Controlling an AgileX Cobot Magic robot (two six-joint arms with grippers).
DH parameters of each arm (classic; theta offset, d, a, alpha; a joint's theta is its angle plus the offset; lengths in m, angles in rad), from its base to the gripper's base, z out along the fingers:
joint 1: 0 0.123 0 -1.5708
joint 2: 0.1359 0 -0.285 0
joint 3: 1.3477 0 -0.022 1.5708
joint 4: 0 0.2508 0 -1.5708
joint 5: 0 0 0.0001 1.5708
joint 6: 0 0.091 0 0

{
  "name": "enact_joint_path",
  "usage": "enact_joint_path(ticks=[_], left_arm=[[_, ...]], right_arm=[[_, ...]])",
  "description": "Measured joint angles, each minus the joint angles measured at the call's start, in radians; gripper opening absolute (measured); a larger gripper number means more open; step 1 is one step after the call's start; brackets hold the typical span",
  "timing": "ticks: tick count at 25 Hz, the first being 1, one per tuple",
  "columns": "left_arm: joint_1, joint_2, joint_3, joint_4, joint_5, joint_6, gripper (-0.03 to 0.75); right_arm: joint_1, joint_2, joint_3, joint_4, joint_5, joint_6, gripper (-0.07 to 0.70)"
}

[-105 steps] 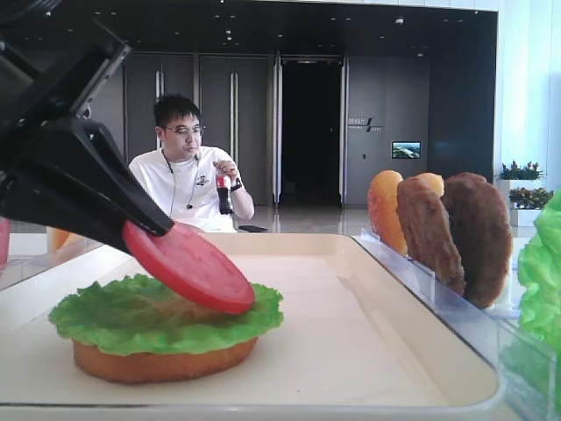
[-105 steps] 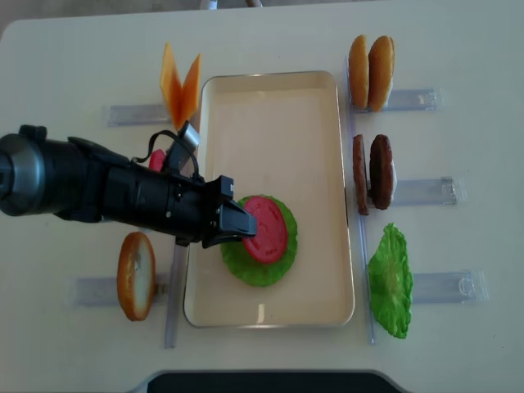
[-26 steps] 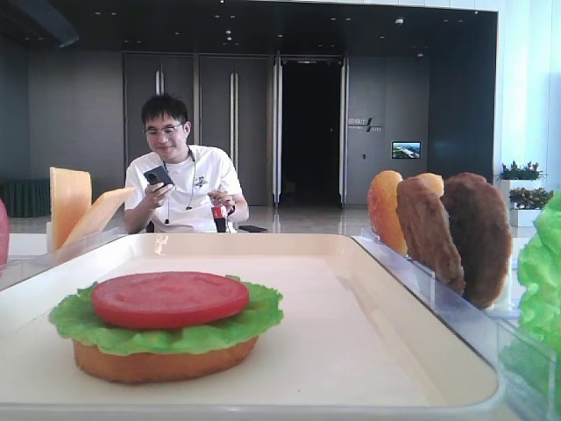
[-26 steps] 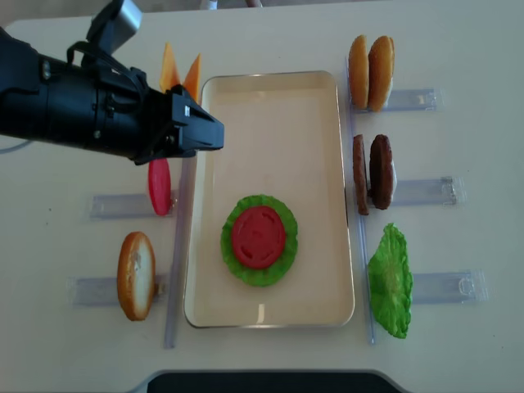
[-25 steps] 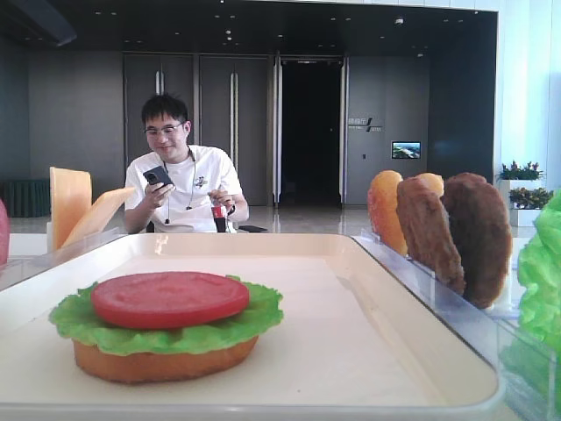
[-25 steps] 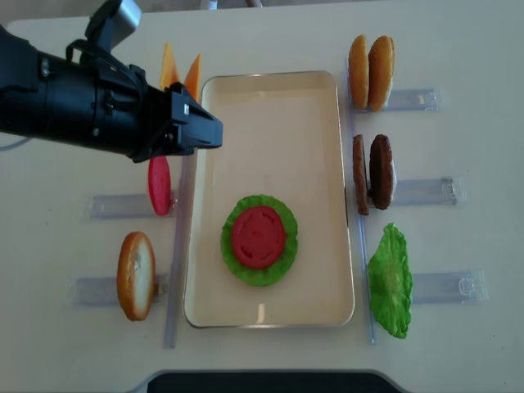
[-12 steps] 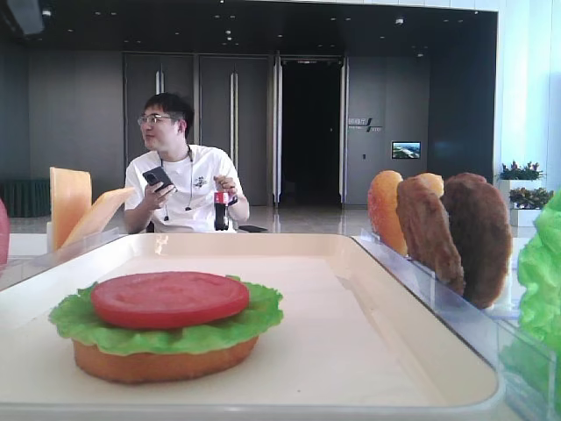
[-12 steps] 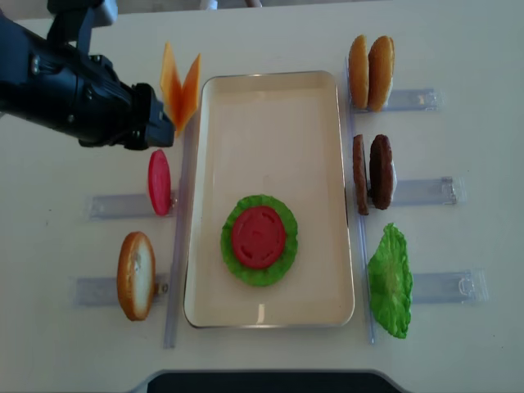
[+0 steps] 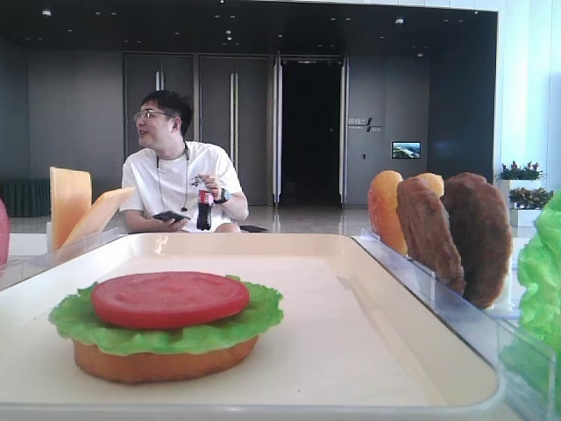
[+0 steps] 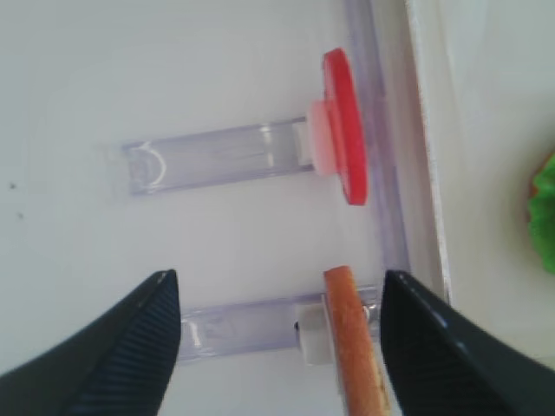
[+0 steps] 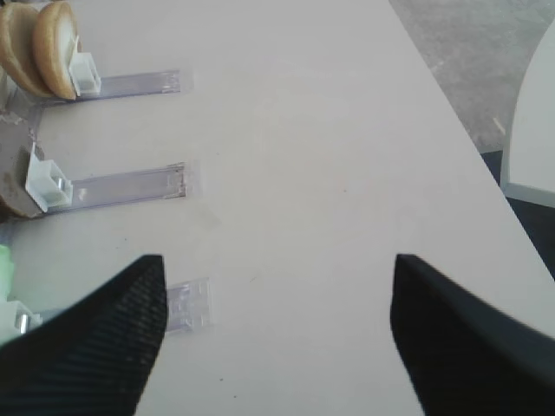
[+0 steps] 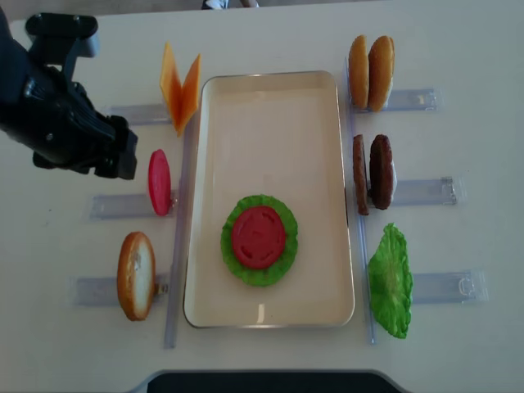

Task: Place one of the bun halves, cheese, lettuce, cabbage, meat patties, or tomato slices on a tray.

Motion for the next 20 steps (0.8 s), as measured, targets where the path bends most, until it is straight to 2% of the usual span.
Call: enact_joint_path(ticks=[4,6,9,14,17,20], left_arm=[[0.003,0.000,-0.002,0.063,0.037,-0.032,0.546],[0.024,0.000,-0.004,0.059,0.040,-0.032,0.546],[0.111,0.000,-0.007,0.013,0.043,0.014,0.546],[0.298,0.000,-0.007,-0.040,0.064,0.133,0.546],[0.376,0.000,-0.007,-0.042,0.075,0.180,0.546],[0.413,0.000,-0.007,-0.042,0.083,0.207,0.546]], right_arm=[[0.000,0.000,0.000,0.000,0.000,0.000,0.538],[0.000,0.000,0.000,0.000,0.000,0.000,0.538],[0.000,0.000,0.000,0.000,0.000,0.000,0.538],[0.000,0.000,0.000,0.000,0.000,0.000,0.538],[0.000,0.000,0.000,0.000,0.000,0.000,0.538],[0.000,0.000,0.000,0.000,0.000,0.000,0.538]])
